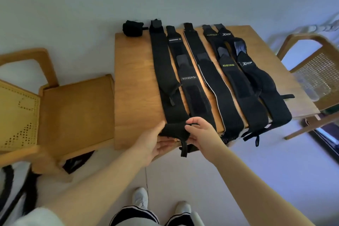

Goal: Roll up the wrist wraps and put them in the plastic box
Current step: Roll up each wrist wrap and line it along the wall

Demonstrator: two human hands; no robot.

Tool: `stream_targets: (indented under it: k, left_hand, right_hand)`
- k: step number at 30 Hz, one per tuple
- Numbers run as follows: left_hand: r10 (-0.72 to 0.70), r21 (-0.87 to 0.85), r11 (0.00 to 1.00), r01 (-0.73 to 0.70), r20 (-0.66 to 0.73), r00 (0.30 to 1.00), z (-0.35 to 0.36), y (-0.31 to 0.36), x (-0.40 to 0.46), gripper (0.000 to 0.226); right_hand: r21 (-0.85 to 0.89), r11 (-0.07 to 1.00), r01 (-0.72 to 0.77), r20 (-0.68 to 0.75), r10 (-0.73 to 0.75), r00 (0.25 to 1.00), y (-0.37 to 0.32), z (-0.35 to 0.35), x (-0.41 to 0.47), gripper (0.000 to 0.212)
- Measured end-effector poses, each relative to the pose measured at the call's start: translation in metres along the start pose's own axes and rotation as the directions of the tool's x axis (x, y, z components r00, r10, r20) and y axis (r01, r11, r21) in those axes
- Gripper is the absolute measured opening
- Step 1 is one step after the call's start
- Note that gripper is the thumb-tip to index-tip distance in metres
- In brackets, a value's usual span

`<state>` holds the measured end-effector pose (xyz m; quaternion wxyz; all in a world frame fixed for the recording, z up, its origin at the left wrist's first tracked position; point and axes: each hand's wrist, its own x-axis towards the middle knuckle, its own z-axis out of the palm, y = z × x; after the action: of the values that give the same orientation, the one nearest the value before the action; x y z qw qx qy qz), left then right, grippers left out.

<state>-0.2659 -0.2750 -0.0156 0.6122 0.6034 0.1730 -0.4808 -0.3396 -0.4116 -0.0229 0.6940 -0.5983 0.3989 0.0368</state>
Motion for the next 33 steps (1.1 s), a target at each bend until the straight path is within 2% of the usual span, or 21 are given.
stream_targets:
  k: [2,5,7,11,13,17,19,23,26,30,33]
  left_hand:
    - [0.046,-0.049,0.998,-0.050,-0.071,0.996,0.006,-0.002,0.000,0.017]
    - [0.072,-0.091,0.992,-0.088,-0.168,0.983,0.012,-0.005,0.001,0.013]
    - [0.074,-0.149,0.984,-0.100,-0.173,0.982,0.014,-0.005,0.001,0.014]
    - [0.081,-0.174,0.979,-0.108,-0.154,0.985,0.017,-0.008,0.001,0.020]
    - [0.087,-0.172,0.979,-0.112,-0.149,0.985,0.020,-0.009,0.000,0.021]
    - [0.102,-0.192,0.973,-0.131,-0.153,0.983,0.023,-0.013,-0.001,0.021]
    - [0.099,-0.195,0.973,-0.126,-0.143,0.985,0.023,-0.014,0.000,0.025]
    - [0.045,-0.261,0.963,-0.070,-0.098,0.994,0.023,-0.014,0.000,0.033]
    - [-0.003,-0.300,0.954,-0.010,-0.044,0.999,0.023,-0.015,-0.004,0.027]
    - [-0.025,-0.251,0.967,0.034,0.036,0.999,0.020,-0.017,-0.005,0.020]
    - [-0.049,-0.180,0.981,0.066,0.098,0.994,0.018,-0.018,-0.001,0.022]
  right_hand:
    - [-0.066,0.997,0.034,0.064,-0.029,0.998,-0.001,-0.002,-0.005,0.008]
    - [-0.150,0.982,0.113,0.190,-0.084,0.978,-0.005,-0.008,-0.013,0.022]
    - [-0.176,0.972,0.155,0.272,-0.104,0.957,-0.008,-0.012,-0.018,0.032]
    - [-0.449,0.849,0.278,0.284,-0.160,0.945,-0.008,-0.016,-0.020,0.028]
    - [-0.455,0.839,0.299,0.276,-0.186,0.943,-0.008,-0.016,-0.020,0.023]
    - [-0.315,0.915,0.252,0.298,-0.157,0.942,-0.007,-0.021,-0.021,0.026]
    - [-0.349,0.901,0.256,0.318,-0.143,0.937,-0.006,-0.023,-0.021,0.029]
    - [-0.426,0.854,0.299,0.278,-0.191,0.941,-0.001,-0.022,-0.016,0.023]
    - [-0.412,0.861,0.298,0.193,-0.237,0.952,0.004,-0.017,-0.013,0.015]
    - [-0.478,0.854,0.206,0.084,-0.189,0.978,0.013,-0.013,-0.008,0.004]
    - [-0.530,0.840,0.112,-0.013,-0.140,0.990,0.014,-0.011,-0.004,0.012]
